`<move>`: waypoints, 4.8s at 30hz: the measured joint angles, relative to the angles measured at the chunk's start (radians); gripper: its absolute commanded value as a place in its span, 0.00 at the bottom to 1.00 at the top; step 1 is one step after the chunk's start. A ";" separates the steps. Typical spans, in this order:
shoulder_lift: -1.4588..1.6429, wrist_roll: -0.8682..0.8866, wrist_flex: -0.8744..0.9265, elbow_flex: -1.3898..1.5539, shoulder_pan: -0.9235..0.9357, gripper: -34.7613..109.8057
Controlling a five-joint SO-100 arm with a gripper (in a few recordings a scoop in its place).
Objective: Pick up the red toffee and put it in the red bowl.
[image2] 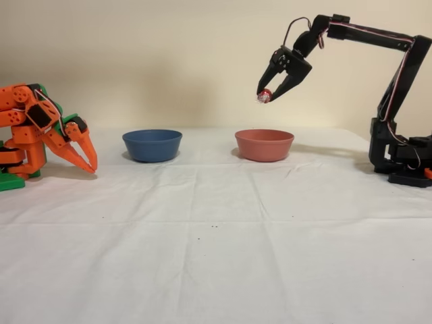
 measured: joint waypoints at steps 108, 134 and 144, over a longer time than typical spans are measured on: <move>1.157 0.230 -0.517 1.259 -0.383 0.24; 1.367 0.382 -0.552 1.500 -0.423 0.24; 1.367 0.420 -0.405 1.509 -0.423 0.25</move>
